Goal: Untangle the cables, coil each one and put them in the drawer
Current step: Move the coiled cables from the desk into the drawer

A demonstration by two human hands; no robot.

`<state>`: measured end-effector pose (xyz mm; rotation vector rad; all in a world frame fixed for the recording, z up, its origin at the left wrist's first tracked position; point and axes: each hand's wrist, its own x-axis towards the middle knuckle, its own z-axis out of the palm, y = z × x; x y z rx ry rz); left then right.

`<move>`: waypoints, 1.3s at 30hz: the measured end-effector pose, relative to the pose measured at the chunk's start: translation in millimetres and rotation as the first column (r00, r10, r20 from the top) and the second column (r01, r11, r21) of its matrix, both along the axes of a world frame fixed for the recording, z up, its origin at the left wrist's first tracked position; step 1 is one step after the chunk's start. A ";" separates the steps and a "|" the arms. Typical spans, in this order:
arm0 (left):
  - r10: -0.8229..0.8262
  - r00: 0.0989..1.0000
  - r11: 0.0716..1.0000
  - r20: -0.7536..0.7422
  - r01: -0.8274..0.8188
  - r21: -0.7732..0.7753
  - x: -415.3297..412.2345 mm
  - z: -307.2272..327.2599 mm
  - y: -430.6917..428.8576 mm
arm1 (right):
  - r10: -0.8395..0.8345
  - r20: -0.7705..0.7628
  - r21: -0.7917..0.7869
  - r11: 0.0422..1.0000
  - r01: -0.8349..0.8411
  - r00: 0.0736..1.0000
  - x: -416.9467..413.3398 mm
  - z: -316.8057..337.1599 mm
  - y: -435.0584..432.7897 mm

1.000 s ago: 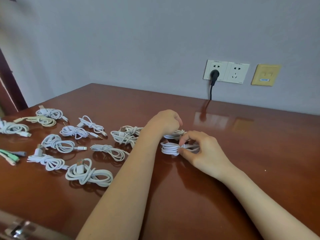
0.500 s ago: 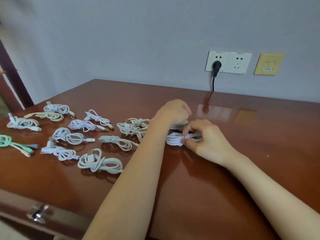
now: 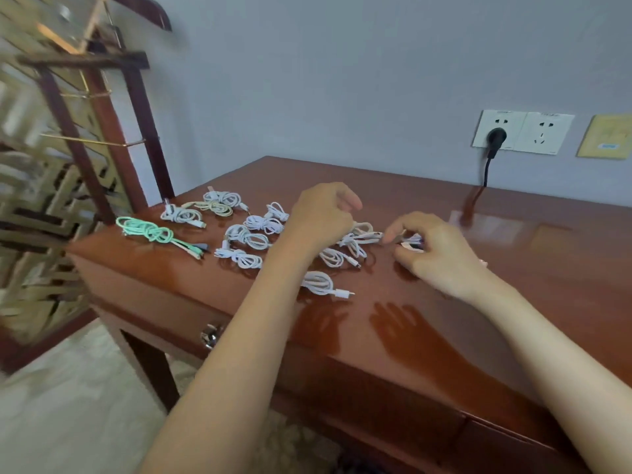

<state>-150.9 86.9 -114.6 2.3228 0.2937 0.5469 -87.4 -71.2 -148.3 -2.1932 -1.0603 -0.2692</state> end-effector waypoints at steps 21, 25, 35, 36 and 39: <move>0.391 0.735 0.920 -0.554 -0.291 0.262 -142.1 -78.5 99.7 | 0.362 0.058 -0.295 0.897 -0.331 0.930 -110.6 -38.4 121.3; 0.425 0.744 0.905 -0.516 -0.346 0.247 -143.8 -92.9 94.6 | 0.372 0.113 -0.354 0.881 -0.313 0.921 -114.5 -46.4 128.2; 0.457 0.816 0.883 -0.353 -0.464 0.068 -142.6 -111.1 87.0 | 0.369 0.177 -0.421 0.866 -0.269 0.912 -114.4 -51.5 133.3; 0.476 0.815 0.874 -0.332 -0.481 0.072 -141.8 -113.3 83.6 | 0.371 0.186 -0.427 0.864 -0.265 0.910 -115.0 -51.6 133.8; 0.518 0.809 0.852 -0.277 -0.518 0.078 -139.7 -119.5 75.4 | 0.374 0.196 -0.442 0.859 -0.259 0.906 -115.8 -52.1 133.5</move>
